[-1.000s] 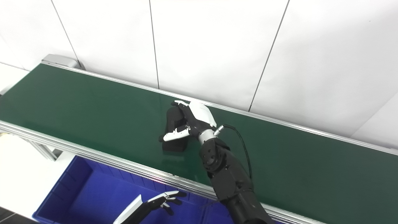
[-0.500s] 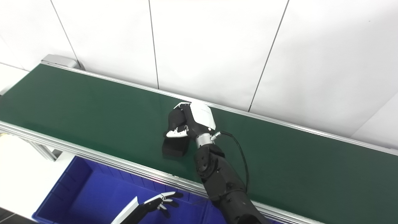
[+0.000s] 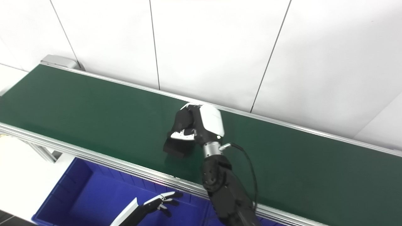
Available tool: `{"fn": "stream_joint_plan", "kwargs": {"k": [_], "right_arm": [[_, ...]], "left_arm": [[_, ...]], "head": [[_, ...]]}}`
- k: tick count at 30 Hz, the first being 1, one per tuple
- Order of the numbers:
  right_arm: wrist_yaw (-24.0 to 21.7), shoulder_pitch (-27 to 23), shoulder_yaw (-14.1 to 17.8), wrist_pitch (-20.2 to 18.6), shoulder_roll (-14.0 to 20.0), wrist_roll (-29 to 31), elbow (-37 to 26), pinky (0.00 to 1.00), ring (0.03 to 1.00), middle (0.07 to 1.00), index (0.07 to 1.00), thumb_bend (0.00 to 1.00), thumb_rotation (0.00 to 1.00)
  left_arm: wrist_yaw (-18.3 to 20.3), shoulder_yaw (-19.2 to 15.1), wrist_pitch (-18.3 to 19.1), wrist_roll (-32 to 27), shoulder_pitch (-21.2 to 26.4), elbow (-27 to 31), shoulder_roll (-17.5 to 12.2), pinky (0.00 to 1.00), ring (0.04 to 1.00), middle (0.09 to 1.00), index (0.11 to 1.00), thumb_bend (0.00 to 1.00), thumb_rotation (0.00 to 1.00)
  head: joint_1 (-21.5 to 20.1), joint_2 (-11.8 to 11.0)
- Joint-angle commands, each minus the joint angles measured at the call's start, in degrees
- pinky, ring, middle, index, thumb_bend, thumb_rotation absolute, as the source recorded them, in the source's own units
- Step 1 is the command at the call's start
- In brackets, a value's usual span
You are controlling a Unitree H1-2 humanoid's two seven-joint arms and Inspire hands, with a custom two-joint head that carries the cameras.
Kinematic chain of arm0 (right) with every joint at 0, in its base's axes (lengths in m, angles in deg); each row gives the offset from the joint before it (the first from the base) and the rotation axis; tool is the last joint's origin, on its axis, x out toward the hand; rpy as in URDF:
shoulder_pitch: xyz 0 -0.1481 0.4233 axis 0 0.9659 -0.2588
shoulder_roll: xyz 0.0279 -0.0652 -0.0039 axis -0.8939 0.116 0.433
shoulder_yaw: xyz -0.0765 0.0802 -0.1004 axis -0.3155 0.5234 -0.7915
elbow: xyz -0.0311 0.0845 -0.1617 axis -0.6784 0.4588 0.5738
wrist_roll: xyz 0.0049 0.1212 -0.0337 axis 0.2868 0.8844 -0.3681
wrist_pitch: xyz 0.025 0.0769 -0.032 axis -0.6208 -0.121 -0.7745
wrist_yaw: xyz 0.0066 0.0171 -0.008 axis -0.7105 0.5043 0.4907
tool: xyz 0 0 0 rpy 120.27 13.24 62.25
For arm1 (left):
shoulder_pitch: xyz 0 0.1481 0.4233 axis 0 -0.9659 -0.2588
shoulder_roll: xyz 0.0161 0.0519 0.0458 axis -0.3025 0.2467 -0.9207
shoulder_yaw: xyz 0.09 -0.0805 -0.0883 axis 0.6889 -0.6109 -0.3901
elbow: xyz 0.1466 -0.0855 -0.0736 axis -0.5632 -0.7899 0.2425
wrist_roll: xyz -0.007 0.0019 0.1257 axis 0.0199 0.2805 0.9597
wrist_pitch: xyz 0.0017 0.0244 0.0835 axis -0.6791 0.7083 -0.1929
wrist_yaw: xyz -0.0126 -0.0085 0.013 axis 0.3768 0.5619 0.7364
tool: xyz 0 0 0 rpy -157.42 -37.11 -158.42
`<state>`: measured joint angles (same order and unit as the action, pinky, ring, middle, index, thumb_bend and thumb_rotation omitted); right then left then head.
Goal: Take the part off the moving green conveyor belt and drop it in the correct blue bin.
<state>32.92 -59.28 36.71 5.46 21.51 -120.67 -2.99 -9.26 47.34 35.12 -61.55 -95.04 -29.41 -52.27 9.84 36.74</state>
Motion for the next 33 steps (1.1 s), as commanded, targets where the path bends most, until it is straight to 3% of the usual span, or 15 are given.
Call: {"fn": "stream_joint_plan", "kwargs": {"k": [1,6,11,17,22,28,29,33], "right_arm": [[-2.97,1.62,1.37,-1.98,0.89,1.10,-9.16,0.22,0.275,0.473,0.490,0.52,0.00],[-10.25,9.74,4.98,-6.29,5.09,4.14,-27.04,0.23,0.307,0.477,0.491,0.52,0.00],[-15.42,16.21,8.25,-9.23,7.94,7.17,-39.47,0.28,0.341,0.479,0.491,0.52,0.00],[-20.01,21.93,11.28,-12.06,10.85,8.59,-51.10,0.30,0.369,0.453,0.529,0.52,0.00],[-23.69,26.65,13.42,-14.49,13.88,8.92,-59.44,0.27,0.342,0.464,0.507,0.52,0.00],[-26.91,33.71,15.81,-14.30,18.57,8.81,-65.74,0.25,0.316,0.478,0.489,0.52,0.00],[-27.09,34.64,16.11,-14.09,18.96,8.45,-66.49,0.24,0.310,0.478,0.489,0.52,0.00],[-27.20,39.66,17.03,-14.21,19.05,9.03,-69.16,0.23,0.293,0.477,0.489,0.52,0.00]], "left_arm": [[0.07,-0.09,-1.38,-0.03,0.17,1.76,-0.83,0.65,0.811,0.887,0.876,1.00,0.45],[0.03,-0.43,-1.38,1.82,0.34,2.32,-0.86,0.74,0.843,0.889,0.874,1.00,0.47],[1.50,-0.30,-1.36,0.22,0.31,3.49,-1.33,0.82,0.869,0.896,0.873,1.00,0.45],[3.96,-1.96,-1.38,-0.84,-0.34,5.33,-1.42,0.79,0.857,0.894,0.873,1.00,0.44],[7.31,-4.50,-1.34,-1.71,-0.87,7.11,-0.71,0.76,0.851,0.890,0.875,1.00,0.46],[10.84,-7.88,-1.34,-2.06,-1.26,8.45,0.70,0.77,0.850,0.884,0.868,1.00,0.49],[11.41,-8.46,-1.31,-2.18,-1.41,8.77,0.86,0.77,0.850,0.883,0.868,1.00,0.50],[13.85,-10.40,-1.21,-3.33,-1.77,9.68,1.43,0.75,0.847,0.884,0.871,1.00,0.51]], "head": [[-0.80,0.66],[-1.81,2.34],[-3.34,4.23],[-4.79,6.99],[-5.44,9.97],[-7.16,13.81],[-7.90,15.20],[-9.59,16.79]]}}
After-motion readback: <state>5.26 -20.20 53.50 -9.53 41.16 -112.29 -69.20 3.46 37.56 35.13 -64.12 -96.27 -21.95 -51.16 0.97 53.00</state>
